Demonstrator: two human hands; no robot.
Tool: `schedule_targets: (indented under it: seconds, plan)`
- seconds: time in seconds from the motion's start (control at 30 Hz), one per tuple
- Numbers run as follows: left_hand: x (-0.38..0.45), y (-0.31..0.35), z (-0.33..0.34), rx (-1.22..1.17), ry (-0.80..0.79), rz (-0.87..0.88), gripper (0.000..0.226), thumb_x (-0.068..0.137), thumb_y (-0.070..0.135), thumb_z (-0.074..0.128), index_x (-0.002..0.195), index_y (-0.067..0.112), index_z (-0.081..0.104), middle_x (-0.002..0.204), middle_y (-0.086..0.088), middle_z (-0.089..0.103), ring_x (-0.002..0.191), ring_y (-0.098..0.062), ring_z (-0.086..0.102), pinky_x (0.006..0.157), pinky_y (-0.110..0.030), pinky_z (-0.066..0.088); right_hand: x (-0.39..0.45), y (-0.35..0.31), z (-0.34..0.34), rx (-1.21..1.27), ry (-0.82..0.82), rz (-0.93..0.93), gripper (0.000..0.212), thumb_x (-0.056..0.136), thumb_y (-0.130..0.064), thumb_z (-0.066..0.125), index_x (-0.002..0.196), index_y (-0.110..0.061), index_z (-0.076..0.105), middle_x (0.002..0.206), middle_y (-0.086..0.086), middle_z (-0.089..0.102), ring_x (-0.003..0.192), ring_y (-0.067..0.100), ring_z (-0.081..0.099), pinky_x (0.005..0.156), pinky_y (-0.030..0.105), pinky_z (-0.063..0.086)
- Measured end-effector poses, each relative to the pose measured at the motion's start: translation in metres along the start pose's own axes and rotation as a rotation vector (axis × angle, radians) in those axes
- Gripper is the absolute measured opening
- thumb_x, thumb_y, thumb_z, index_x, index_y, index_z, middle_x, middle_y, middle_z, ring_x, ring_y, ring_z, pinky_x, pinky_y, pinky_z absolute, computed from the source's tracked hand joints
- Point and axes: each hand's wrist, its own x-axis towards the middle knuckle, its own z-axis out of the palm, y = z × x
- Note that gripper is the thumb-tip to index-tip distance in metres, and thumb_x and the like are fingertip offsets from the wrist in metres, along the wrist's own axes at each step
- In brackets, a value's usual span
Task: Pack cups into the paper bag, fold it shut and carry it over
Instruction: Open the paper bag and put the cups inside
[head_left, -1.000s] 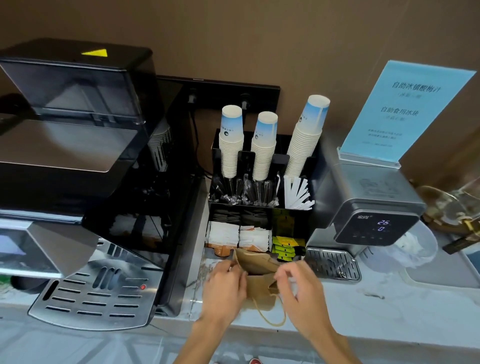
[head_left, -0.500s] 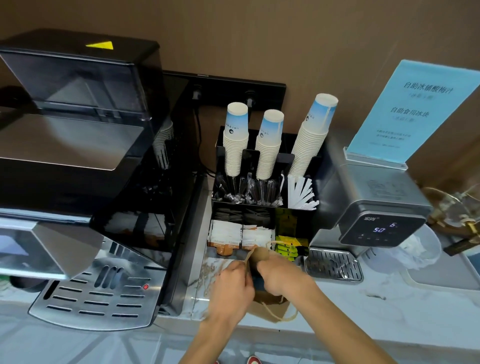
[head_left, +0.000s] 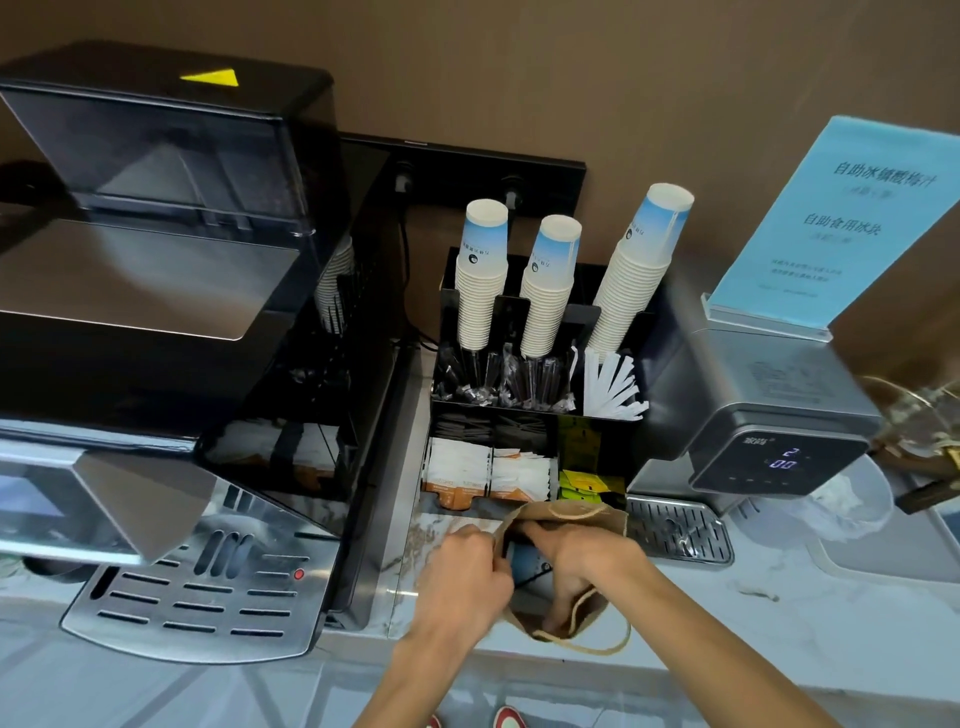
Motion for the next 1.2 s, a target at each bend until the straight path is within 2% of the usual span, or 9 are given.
schedule_targets:
  seconds: [0.13,0.27,0.37,0.5,0.63,0.73,0.87,1.03,1.2]
  plan:
    - [0.004,0.011,-0.004,0.082,-0.053,-0.042,0.03,0.083,0.019,0.056,0.113,0.015,0.057,0.112,-0.008,0.067,0.104,-0.03,0.065,0.081,-0.039,0.053,0.004,0.002,-0.004,0.048,-0.04,-0.035,0.122,0.061,-0.039,0.09,0.155,-0.037,0.012,0.158,-0.003,0.036,0.139,0.029,0.042,0.107,0.042,0.043]
    - [0.012,0.018,-0.009,0.029,-0.18,-0.093,0.045,0.078,0.004,0.054,0.122,0.01,0.044,0.111,-0.016,0.066,0.104,-0.035,0.064,0.07,-0.037,0.045,0.014,-0.002,-0.005,0.035,0.045,0.01,0.053,0.089,-0.018,0.063,0.14,-0.014,0.047,0.136,0.011,0.059,0.119,0.031,0.059,0.094,0.038,0.05]
    - [0.014,0.019,-0.011,-0.008,-0.199,-0.09,0.049,0.077,0.0,0.053,0.125,0.009,0.042,0.102,-0.014,0.061,0.095,-0.032,0.06,0.069,-0.036,0.044,0.022,-0.004,-0.002,0.07,0.03,0.052,0.033,0.096,-0.007,0.05,0.128,-0.004,0.058,0.129,0.017,0.063,0.115,0.033,0.06,0.092,0.038,0.049]
    - [0.01,0.018,-0.006,-0.01,-0.203,-0.088,0.039,0.08,0.0,0.055,0.113,0.015,0.042,0.091,-0.005,0.053,0.084,-0.025,0.053,0.068,-0.036,0.046,0.04,0.001,0.006,0.14,0.014,0.142,0.035,0.098,-0.005,0.045,0.131,0.0,0.056,0.136,0.021,0.057,0.124,0.036,0.055,0.103,0.041,0.045]
    - [0.003,0.019,0.0,-0.037,-0.202,-0.064,0.034,0.082,0.001,0.058,0.109,0.016,0.042,0.093,-0.008,0.058,0.084,-0.027,0.059,0.066,-0.036,0.048,0.056,0.0,0.024,0.171,0.045,0.21,0.043,0.103,-0.013,0.039,0.145,-0.005,0.04,0.154,0.016,0.04,0.142,0.032,0.036,0.118,0.042,0.028]
    - [0.002,0.019,0.001,-0.054,-0.176,-0.035,0.035,0.081,0.0,0.057,0.099,0.021,0.036,0.088,-0.005,0.055,0.08,-0.025,0.056,0.063,-0.034,0.043,0.067,-0.002,0.031,0.296,0.204,0.216,0.042,0.102,-0.017,0.042,0.143,-0.009,0.045,0.15,0.013,0.045,0.138,0.03,0.041,0.11,0.034,0.034]
    - [0.001,0.019,0.002,-0.051,-0.178,-0.025,0.033,0.081,0.001,0.057,0.097,0.022,0.036,0.088,-0.005,0.055,0.082,-0.026,0.057,0.06,-0.032,0.042,0.058,0.001,0.039,0.425,0.287,0.291,0.041,0.099,-0.019,0.046,0.14,-0.011,0.051,0.145,0.015,0.052,0.134,0.033,0.048,0.11,0.043,0.039]
    - [0.001,0.019,0.003,-0.045,-0.191,-0.02,0.031,0.082,0.004,0.059,0.095,0.023,0.038,0.082,-0.001,0.054,0.077,-0.022,0.056,0.049,-0.025,0.035,0.068,0.002,0.046,0.258,0.283,0.393,0.034,0.101,-0.023,0.048,0.134,-0.017,0.056,0.142,0.006,0.056,0.131,0.024,0.053,0.108,0.034,0.039]
    - [0.001,0.019,-0.001,-0.09,-0.213,-0.058,0.033,0.081,0.0,0.059,0.093,0.022,0.038,0.088,-0.005,0.056,0.085,-0.029,0.069,0.057,-0.034,0.052,0.062,-0.002,0.048,0.29,0.217,0.461,0.031,0.097,-0.022,0.056,0.128,-0.019,0.058,0.133,0.003,0.063,0.121,0.02,0.06,0.098,0.03,0.045]
